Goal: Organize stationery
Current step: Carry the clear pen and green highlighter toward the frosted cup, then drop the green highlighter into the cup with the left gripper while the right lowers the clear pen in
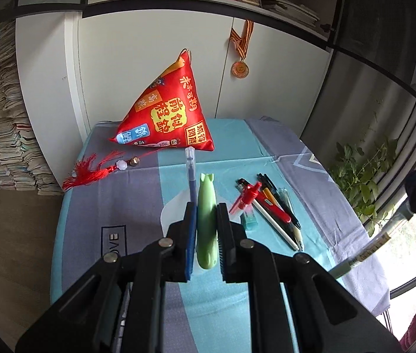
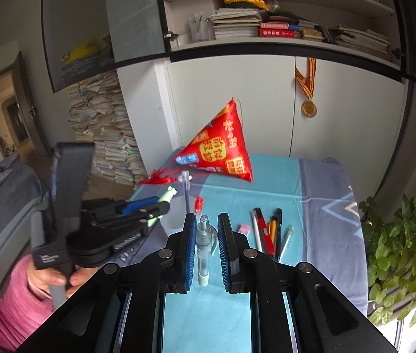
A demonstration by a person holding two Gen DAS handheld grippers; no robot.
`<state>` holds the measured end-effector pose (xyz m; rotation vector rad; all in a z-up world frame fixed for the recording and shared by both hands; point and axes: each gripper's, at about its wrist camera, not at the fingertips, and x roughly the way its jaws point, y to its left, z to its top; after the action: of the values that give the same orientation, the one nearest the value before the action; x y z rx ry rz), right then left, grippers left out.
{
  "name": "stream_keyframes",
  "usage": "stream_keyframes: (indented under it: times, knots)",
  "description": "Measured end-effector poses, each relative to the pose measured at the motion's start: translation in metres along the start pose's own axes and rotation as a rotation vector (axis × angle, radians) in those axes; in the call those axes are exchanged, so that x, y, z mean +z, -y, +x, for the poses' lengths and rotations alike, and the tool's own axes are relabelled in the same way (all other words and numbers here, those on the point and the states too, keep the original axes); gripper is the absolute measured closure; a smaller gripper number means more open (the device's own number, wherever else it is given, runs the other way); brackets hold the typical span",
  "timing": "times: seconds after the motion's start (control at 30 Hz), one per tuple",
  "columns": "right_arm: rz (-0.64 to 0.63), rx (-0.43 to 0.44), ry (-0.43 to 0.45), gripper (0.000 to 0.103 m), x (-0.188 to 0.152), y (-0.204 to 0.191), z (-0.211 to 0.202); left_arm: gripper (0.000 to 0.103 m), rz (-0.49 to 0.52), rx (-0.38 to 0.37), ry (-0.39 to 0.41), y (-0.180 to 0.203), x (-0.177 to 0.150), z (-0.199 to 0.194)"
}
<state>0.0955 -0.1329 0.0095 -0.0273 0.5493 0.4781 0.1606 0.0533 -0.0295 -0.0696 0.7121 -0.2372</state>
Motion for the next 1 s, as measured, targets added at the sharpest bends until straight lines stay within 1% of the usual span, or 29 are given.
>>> stream_keyframes:
  times: [0.17, 0.4, 0.6, 0.7, 1.0]
  knots:
    - [0.019, 0.003, 0.017, 0.087, 0.014, 0.003, 0.008, 0.092, -0.073, -0.052, 0.017, -0.012, 0.005, 0.010]
    - [0.033, 0.019, 0.008, 0.087, 0.030, 0.001, 0.032, 0.092, -0.122, -0.037, 0.089, -0.025, -0.005, 0.016]
    - [0.048, 0.050, 0.010, 0.087, 0.047, -0.004, 0.048, 0.092, -0.164, -0.054, 0.093, -0.035, -0.011, 0.024]
    - [0.033, 0.043, 0.018, 0.087, 0.054, -0.011, 0.056, 0.092, -0.172, -0.067, 0.104, -0.037, -0.012, 0.024]
    - [0.032, 0.033, -0.011, 0.087, 0.054, -0.017, 0.081, 0.092, -0.192, -0.107, 0.112, -0.037, -0.015, 0.028]
